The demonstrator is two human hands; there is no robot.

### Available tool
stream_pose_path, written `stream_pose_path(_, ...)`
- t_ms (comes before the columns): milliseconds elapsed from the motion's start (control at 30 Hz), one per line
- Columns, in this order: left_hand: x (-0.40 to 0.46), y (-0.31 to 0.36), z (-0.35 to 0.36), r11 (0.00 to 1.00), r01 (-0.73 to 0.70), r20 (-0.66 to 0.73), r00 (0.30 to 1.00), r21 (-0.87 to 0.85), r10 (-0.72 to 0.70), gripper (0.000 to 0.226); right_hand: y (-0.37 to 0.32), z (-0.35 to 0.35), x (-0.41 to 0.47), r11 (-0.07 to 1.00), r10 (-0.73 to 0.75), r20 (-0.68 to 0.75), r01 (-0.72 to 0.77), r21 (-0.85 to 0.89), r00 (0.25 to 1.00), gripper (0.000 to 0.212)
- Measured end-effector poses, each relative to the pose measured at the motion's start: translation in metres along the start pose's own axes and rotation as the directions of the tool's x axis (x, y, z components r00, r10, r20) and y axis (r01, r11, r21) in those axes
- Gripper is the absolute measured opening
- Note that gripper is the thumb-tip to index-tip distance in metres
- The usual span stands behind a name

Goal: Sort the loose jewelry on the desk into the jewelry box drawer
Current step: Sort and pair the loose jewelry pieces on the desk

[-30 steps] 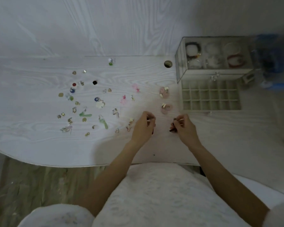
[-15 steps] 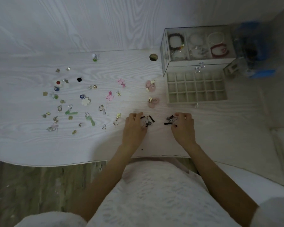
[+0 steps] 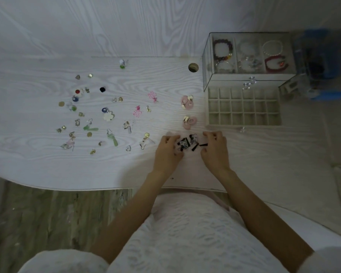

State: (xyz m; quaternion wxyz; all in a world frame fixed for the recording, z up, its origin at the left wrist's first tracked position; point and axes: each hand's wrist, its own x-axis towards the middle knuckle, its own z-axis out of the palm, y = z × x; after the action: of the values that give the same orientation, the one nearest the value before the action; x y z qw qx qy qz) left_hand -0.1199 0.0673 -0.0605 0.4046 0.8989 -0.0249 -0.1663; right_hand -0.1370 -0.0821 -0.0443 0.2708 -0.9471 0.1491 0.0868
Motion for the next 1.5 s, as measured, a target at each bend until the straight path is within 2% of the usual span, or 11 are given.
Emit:
stream_pose_path(333, 0.008, 0.017, 0.005, 1.0, 0.007, -0.016, 1.0, 0.006, -0.007, 0.037, -0.016, 0.009, 0.006, 0.995, -0.057, 0.071, 0.05, 0.087, 0.996, 0.045)
stream_pose_path(500, 0.012, 0.016, 0.0, 0.996, 0.013, 0.074, 0.997, 0.087, -0.019, 0.045, -0.013, 0.006, 0.006, 0.995, -0.088, 0.1, 0.082, 0.064, 0.991, 0.044)
stream_pose_path(600, 0.006, 0.011, -0.023, 0.988, -0.041, 0.205, 0.979, 0.15, 0.01, 0.055, -0.014, -0.002, 0.006, 0.976, -0.205, 0.107, 0.211, -0.056, 0.973, 0.04)
stream_pose_path(700, -0.007, -0.009, -0.065, 0.972, -0.156, 0.32, 0.943, 0.174, 0.094, 0.045, -0.034, -0.004, 0.01, 0.919, -0.364, 0.157, 0.382, -0.1, 0.918, 0.031)
stream_pose_path(767, -0.018, -0.028, -0.094, 0.97, -0.169, 0.262, 0.957, 0.172, 0.121, 0.035, -0.056, 0.001, 0.014, 0.879, -0.444, 0.22, 0.47, -0.082, 0.868, 0.025)
stream_pose_path(867, -0.03, -0.069, -0.132, 0.986, -0.023, -0.068, 0.997, 0.164, 0.035, 0.027, -0.102, 0.021, 0.022, 0.808, -0.54, 0.322, 0.586, -0.06, 0.778, 0.02)
stream_pose_path(967, -0.024, -0.105, -0.163, 0.972, 0.221, -0.381, 0.908, 0.079, -0.176, 0.028, -0.146, 0.046, 0.028, 0.746, -0.607, 0.358, 0.665, -0.051, 0.709, 0.022)
stream_pose_path(1033, -0.012, -0.122, -0.178, 0.943, 0.323, -0.464, 0.85, 0.081, -0.251, 0.032, -0.169, 0.063, 0.031, 0.731, -0.608, 0.368, 0.677, -0.086, 0.704, 0.025)
stream_pose_path(1167, 0.014, -0.138, -0.192, 0.917, 0.344, -0.407, 0.881, 0.199, -0.242, 0.042, -0.202, 0.095, 0.038, 0.778, -0.491, 0.389, 0.593, -0.206, 0.78, 0.034)
stream_pose_path(1300, 0.034, -0.14, -0.198, 0.914, 0.29, -0.323, 0.926, 0.284, -0.193, 0.049, -0.216, 0.109, 0.036, 0.754, -0.478, 0.412, 0.602, -0.26, 0.776, 0.037)
stream_pose_path(1500, 0.044, -0.141, -0.2, 0.905, 0.251, -0.286, 0.946, 0.345, -0.153, 0.025, -0.211, 0.117, 0.036, 0.741, -0.506, 0.378, 0.615, -0.268, 0.775, 0.028)
